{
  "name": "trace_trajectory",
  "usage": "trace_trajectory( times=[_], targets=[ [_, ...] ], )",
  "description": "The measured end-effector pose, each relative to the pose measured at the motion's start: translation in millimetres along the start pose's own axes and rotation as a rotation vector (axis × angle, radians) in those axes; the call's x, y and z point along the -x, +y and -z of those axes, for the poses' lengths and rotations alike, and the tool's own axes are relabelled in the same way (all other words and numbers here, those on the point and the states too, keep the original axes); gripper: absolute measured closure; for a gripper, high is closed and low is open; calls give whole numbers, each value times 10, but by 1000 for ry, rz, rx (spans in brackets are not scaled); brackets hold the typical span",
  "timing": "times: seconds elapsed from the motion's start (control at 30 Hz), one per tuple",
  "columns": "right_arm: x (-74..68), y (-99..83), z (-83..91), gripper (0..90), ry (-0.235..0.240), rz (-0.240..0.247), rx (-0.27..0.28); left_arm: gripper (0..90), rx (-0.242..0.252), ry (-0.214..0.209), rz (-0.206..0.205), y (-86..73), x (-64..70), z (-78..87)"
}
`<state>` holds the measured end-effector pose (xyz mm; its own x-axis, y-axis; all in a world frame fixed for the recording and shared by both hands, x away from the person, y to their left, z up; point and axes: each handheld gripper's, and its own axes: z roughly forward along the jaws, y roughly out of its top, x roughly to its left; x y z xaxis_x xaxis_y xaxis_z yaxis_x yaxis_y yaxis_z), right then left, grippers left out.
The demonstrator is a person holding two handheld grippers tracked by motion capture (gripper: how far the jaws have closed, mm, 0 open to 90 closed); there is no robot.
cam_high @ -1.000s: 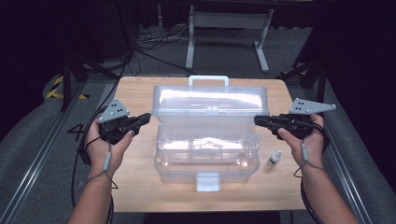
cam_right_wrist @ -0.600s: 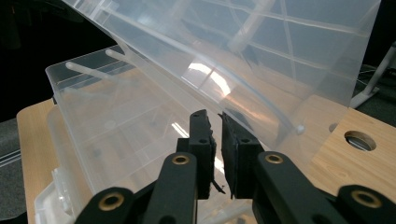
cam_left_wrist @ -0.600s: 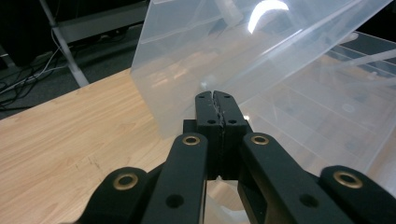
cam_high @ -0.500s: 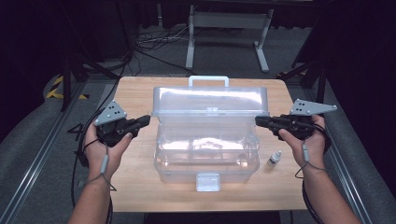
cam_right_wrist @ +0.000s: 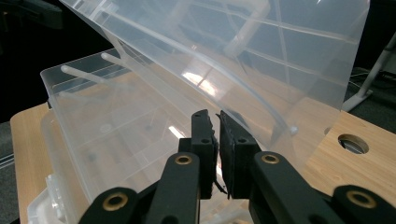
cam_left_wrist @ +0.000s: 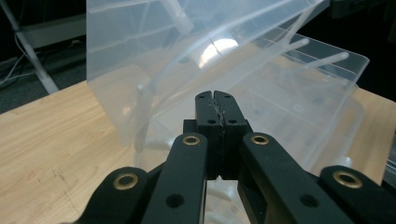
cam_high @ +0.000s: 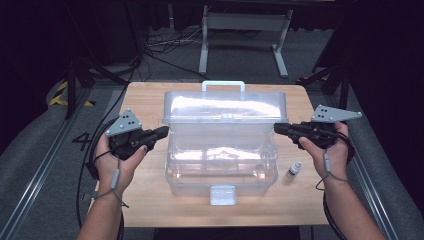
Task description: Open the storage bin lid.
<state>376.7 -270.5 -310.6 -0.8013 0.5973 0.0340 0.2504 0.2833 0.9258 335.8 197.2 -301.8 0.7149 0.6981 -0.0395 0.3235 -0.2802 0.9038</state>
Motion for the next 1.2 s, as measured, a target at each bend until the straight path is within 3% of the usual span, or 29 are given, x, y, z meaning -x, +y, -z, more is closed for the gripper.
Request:
trace_trajectory(
  times=[0.33,0.8,1.07,1.2],
  targets=[
    [-33,3,16,796,6,6,0,900,4,16,-4,70,-25,-55],
    [-188,7,267,725,-93,60,13,900,-3,16,-5,123,-57,-125],
    [-167,-13,342,661,-125,13,41,900,-10,24,-9,170,-81,-148],
    [-131,-17,323,573,-137,-16,64,900,-6,-6,3,193,-88,-163]
  ],
)
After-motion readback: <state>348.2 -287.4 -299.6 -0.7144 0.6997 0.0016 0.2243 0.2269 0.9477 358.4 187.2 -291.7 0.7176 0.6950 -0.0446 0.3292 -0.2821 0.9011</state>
